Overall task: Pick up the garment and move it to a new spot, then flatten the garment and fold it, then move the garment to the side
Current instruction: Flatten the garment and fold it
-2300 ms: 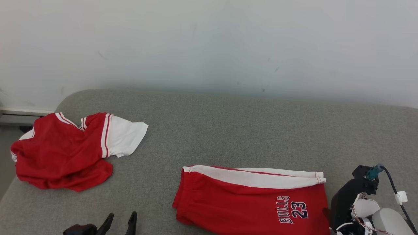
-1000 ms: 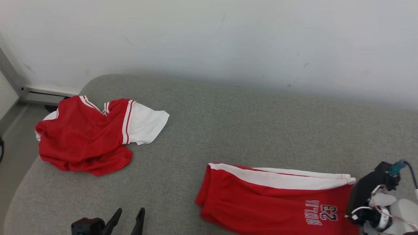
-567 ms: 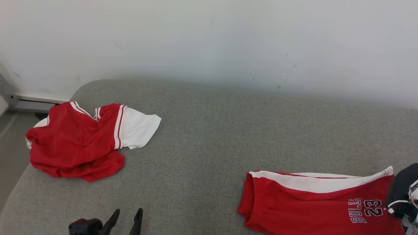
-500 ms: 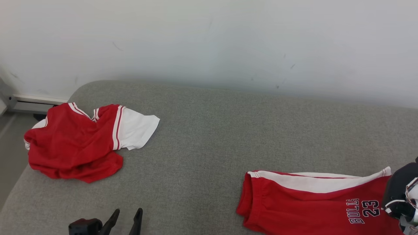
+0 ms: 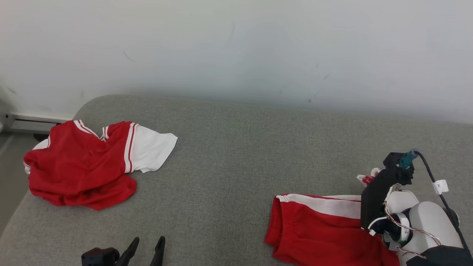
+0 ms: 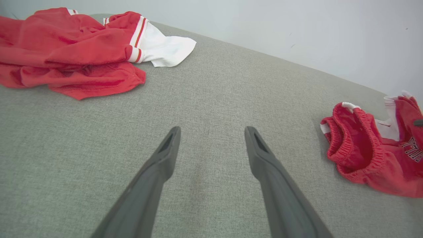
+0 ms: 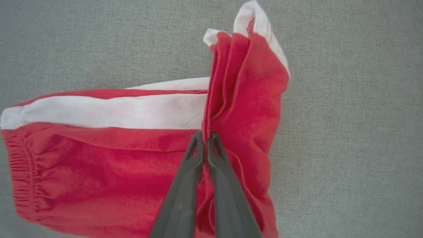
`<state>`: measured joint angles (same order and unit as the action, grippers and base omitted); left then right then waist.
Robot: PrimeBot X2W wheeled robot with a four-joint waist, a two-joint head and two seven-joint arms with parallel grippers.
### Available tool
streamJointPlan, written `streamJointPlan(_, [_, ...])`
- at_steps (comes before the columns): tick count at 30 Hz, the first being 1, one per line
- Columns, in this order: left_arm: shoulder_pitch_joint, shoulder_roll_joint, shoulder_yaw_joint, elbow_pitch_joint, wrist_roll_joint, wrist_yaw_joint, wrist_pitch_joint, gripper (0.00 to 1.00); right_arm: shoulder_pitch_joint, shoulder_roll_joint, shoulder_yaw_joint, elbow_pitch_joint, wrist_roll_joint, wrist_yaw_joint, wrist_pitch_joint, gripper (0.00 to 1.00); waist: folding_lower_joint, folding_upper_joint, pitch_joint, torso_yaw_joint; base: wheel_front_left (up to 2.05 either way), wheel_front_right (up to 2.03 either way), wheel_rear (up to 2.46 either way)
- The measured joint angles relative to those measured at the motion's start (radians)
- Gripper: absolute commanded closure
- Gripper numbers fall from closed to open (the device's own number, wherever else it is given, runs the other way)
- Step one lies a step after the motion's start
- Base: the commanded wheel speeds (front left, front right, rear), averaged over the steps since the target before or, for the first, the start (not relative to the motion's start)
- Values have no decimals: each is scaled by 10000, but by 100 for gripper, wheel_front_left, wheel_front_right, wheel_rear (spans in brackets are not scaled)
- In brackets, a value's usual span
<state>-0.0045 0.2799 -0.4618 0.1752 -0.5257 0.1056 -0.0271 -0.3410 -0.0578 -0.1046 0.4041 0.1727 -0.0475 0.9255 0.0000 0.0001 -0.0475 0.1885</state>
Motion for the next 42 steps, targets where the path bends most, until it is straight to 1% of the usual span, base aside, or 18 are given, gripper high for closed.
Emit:
streamJointPlan(3, [-13, -8, -50, 31, -8, -17, 2, 0, 9, -8, 213, -58, 4, 36, 79, 100, 0, 0, -45, 40, 0, 0, 0])
streamJointPlan(10, [-13, -8, -65, 56, -13, -90, 6, 0, 25, 107, 1160, -188, 132, 209, 176, 100, 0, 0, -136, 204, 0, 0, 0])
streamJointPlan(15, [-13, -17, -69, 67, -13, -90, 17, 0, 6, 100, 1870, -199, 403, 213, 267, 100, 0, 0, -181, 317, 0, 0, 0])
streamJointPlan(16, [-14, -17, -71, 71, -12, -90, 17, 0, -4, 77, 2121, -217, 523, 192, 267, 100, 0, 0, -184, 328, 0, 0, 0])
streamJointPlan(19, [-18, -50, -96, 86, -12, -90, 19, 0, -18, 46, 3062, -297, 1197, -61, 261, 100, 0, 0, -192, 375, 0, 0, 0])
streamJointPlan(20, [-18, -50, -96, 86, -12, -90, 19, 0, -18, 46, 3062, -297, 1197, -61, 261, 100, 0, 0, -192, 375, 0, 0, 0])
streamJointPlan(23, [-18, -90, -119, 117, -12, -90, 19, 0, -44, 54, 3816, -487, 1722, -240, 249, 100, 0, 0, -208, 425, 0, 0, 0])
streamJointPlan(28, [-20, -109, -148, 140, -12, -90, 25, 0, -243, 44, 4629, -600, 2259, -462, 146, 100, 0, 0, -233, 485, 0, 0, 0])
streamJointPlan(31, [-20, -109, -159, 146, -12, -90, 35, 0, -244, 42, 4938, -616, 2479, -581, 59, 100, 0, 0, -240, 509, 0, 0, 0])
streamJointPlan(35, [-19, -102, -159, 148, -12, -90, 35, 0, -251, 31, 5290, -742, 2738, -639, -33, 100, 0, 0, -236, 524, 0, 0, 0])
streamJointPlan(42, [-16, -88, -138, 148, -13, -90, 33, 0, -383, 25, 5542, -821, 2959, -757, -219, 100, 0, 0, -210, 510, 0, 0, 0])
